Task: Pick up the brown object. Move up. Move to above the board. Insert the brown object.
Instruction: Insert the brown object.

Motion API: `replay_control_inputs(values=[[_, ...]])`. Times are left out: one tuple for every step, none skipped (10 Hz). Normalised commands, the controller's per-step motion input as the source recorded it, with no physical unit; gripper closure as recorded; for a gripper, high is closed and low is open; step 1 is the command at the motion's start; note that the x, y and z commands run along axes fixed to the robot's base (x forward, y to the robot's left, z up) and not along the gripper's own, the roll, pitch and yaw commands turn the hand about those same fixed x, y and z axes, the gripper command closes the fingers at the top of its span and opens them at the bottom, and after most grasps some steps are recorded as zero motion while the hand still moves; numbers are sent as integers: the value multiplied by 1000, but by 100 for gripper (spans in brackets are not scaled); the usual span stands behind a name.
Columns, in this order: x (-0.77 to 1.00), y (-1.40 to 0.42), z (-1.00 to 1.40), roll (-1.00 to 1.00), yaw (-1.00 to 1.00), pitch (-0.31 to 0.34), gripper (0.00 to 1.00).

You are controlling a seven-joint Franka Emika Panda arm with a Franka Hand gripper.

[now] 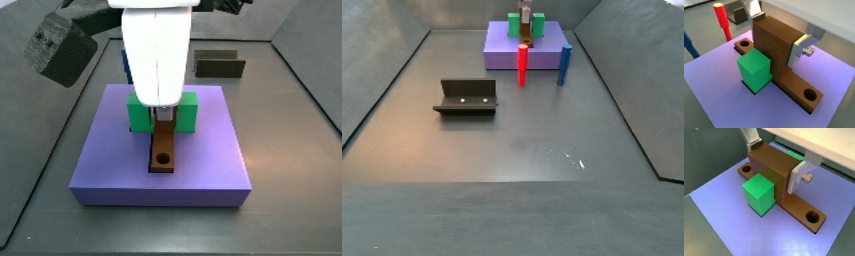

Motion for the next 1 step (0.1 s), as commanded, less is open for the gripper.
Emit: replay_control_inputs(values=[[0, 0, 0, 0, 0, 0, 100]])
